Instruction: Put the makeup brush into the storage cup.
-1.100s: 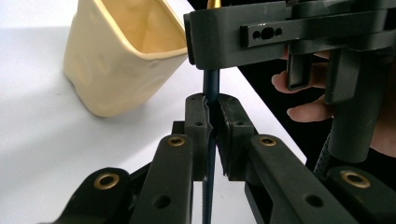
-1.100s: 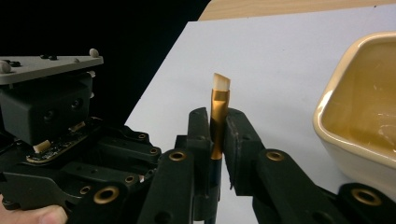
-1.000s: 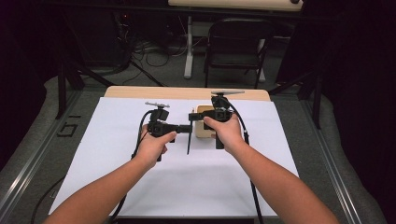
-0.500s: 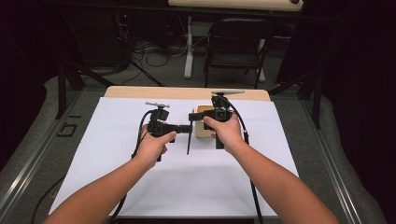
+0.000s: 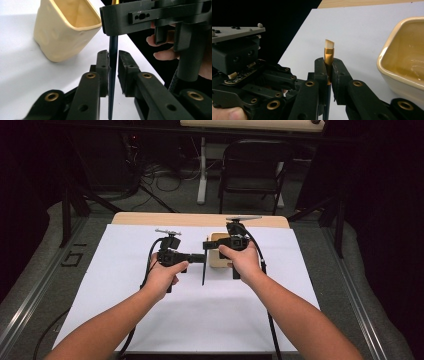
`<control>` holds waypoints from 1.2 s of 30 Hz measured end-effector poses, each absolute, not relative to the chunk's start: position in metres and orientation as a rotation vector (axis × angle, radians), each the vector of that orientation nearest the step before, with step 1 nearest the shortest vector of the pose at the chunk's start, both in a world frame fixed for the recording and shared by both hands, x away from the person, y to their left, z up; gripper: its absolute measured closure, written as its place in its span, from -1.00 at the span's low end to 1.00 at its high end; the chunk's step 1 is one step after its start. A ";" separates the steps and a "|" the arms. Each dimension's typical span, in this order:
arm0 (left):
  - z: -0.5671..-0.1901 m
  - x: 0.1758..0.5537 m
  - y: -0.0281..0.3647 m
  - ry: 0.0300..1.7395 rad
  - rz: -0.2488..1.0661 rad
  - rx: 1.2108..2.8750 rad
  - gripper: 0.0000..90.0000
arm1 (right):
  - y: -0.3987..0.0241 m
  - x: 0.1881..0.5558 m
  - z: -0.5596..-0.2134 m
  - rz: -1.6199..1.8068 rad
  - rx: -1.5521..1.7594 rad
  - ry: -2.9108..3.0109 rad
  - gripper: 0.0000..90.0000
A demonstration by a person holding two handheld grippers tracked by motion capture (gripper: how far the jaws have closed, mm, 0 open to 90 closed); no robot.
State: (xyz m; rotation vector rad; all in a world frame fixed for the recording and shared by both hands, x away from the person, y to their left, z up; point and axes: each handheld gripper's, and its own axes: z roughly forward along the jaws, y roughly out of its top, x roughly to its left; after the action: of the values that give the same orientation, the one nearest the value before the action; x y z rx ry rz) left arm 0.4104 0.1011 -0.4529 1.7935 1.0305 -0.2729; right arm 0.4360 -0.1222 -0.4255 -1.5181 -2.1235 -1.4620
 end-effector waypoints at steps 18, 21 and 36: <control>-0.447 0.407 0.109 1.065 -0.105 1.882 0.28 | -0.126 0.429 -0.417 -1.542 -1.493 -2.262 0.87; -0.447 0.407 0.110 1.068 -0.053 1.920 0.21 | -0.127 0.427 -0.415 -1.568 -1.488 -2.300 0.87; -0.446 0.407 0.115 1.074 0.050 1.991 0.02 | -0.129 0.419 -0.404 -1.648 -1.439 -2.447 0.87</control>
State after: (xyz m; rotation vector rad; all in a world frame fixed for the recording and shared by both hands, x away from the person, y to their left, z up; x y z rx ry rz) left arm 0.4066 0.1151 -0.4462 1.9914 1.0739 0.0504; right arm 0.4192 -0.1285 -0.4040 -1.4391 -2.4467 -1.6484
